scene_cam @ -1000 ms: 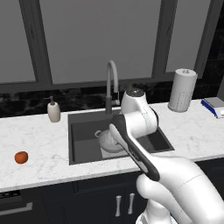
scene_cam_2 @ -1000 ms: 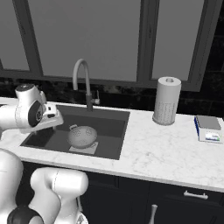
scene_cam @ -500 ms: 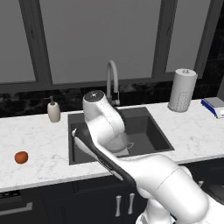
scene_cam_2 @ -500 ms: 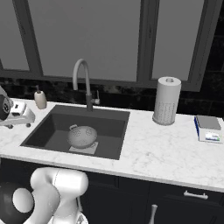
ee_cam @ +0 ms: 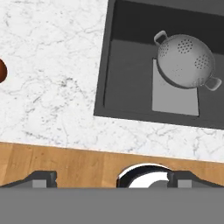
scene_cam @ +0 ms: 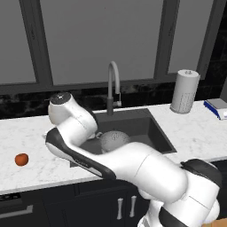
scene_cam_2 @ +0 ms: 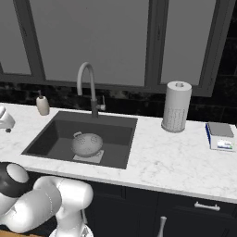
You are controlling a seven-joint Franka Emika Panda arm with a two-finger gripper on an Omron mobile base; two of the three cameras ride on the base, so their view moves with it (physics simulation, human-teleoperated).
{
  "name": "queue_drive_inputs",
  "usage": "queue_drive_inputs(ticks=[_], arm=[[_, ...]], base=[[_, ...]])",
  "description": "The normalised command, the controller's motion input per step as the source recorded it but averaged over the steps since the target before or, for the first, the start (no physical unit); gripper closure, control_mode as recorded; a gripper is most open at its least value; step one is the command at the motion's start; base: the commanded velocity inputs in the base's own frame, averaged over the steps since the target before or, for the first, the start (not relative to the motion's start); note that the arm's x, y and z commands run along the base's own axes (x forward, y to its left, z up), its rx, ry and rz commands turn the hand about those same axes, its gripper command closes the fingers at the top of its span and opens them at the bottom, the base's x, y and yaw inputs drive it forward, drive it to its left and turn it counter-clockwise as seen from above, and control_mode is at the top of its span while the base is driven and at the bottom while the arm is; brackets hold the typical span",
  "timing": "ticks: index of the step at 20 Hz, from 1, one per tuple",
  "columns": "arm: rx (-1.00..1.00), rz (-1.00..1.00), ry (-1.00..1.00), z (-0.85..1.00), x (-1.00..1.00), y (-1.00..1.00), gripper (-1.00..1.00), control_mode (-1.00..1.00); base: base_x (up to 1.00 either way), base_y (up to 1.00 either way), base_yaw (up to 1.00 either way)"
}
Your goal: Put the colander in the sink, put the orange in the colander, and turn on the sink faucet and pour water over the colander.
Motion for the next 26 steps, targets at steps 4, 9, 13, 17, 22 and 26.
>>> queue_drive_inputs(ticks=[4,9,13,17,22,26], arm=[[0.09,0.00,0.02,0.00,0.04,0.56,-1.00,-1.00],[0.09,0.00,0.00,-0.04,0.04,0.52,-1.00,-1.00],[0.06,0.00,0.00,-0.27,0.00,0.41,-1.00,-1.00],[0.06,0.00,0.00,-0.24,0.04,0.29,-1.00,-1.00],[0.00,-0.01,0.00,-0.27,0.17,0.38,-1.00,-1.00],[0.06,0.00,0.00,-0.41,0.32,0.23,-1.00,-1.00]], base=[[0.00,0.00,0.00],[0.00,0.00,0.00],[0.00,0.00,0.00],[0.00,0.00,0.00],[0.00,0.00,0.00],[0.00,0.00,0.00]])
